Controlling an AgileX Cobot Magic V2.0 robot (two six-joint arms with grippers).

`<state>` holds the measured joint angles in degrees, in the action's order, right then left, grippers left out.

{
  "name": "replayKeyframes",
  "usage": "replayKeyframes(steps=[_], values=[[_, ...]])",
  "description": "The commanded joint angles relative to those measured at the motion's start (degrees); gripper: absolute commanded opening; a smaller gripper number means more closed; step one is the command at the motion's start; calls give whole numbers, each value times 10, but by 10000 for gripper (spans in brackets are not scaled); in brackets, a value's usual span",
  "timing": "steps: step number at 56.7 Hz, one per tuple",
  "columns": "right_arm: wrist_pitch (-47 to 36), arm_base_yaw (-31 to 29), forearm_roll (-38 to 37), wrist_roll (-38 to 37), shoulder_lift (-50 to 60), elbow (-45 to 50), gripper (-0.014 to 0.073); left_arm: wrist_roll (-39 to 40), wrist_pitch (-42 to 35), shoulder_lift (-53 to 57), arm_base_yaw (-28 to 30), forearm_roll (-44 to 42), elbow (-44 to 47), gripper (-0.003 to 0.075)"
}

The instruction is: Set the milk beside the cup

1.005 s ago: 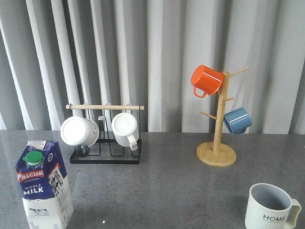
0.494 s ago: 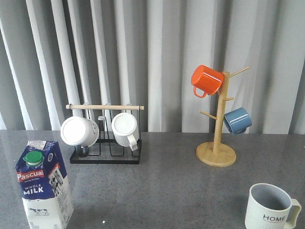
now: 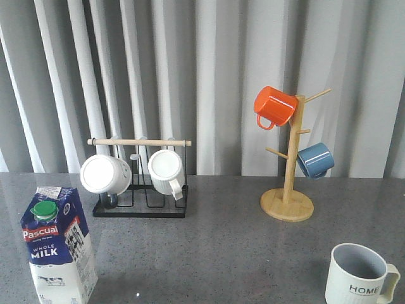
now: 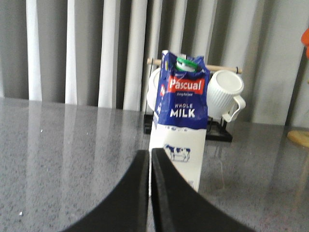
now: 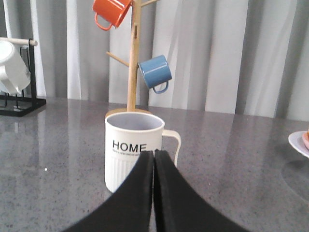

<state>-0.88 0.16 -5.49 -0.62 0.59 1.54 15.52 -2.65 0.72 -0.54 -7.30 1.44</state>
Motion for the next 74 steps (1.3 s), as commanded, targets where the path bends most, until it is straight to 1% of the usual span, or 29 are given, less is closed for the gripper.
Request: replayKeyframes(steps=[1, 5, 6, 8, 9, 11, 13, 15, 19, 22, 28, 34, 40, 48, 53, 56, 61, 66, 70, 74], values=[[-103, -4, -6, 12, 5, 4, -9, -2, -103, 6, 0, 2, -17, -3], [-166, -3, 6, -8, 5, 3, -9, -4, -113, 6, 0, 2, -39, -3], [-181, -3, 13, -16, 5, 1, -9, -5, -103, 5, 0, 2, -46, -3], [-184, -4, 28, -22, 4, -6, -9, -7, -75, -1, 0, 2, -69, -3], [-176, -5, 35, -20, 2, -11, -9, -8, -61, -4, 0, 2, -78, -3], [-127, -5, 55, -7, -11, -32, -9, -10, -22, -18, 0, 1, -102, -3], [-72, -5, 62, 19, -31, -52, -9, -14, 18, -43, 0, 1, -132, -3], [-27, -5, 61, 51, -60, -72, -9, -21, 39, -71, 0, 1, -156, -3], [19, -5, 55, 105, -139, -107, -9, -38, 50, -139, 0, 1, -204, -3], [23, -5, 55, 118, -196, -132, -9, -37, 46, -189, 0, 3, -237, -3], [5, -5, 60, 110, -284, -173, -9, -36, 52, -263, -1, 13, -284, -3], [-59, -3, 89, 67, -342, -200, -9, -27, 42, -303, -1, 21, -299, -3], [-110, -3, 123, 24, -357, -204, -9, -22, 27, -313, -16, 21, -299, -3], [-138, -3, 170, -15, -358, -204, -9, -7, 32, -315, -34, 21, -299, 2], [-157, -3, 191, -18, -358, -204, -9, -7, 15, -315, -34, 21, -299, 11], [-165, -3, 190, -15, -358, -204, -9, -7, 0, -315, -34, 21, -299, 25], [-152, -3, 167, 21, -358, -204, -4, -7, -17, -315, -34, 21, -299, 64], [-127, -3, 158, 57, -358, -210, 20, -7, -15, -315, -35, 21, -299, 141], [-102, -3, 160, 69, -358, -224, 64, -7, -6, -315, -35, 21, -299, 241], [-59, -3, 160, 84, -358, -246, 146, -7, -5, -315, -35, 21, -299, 359]])
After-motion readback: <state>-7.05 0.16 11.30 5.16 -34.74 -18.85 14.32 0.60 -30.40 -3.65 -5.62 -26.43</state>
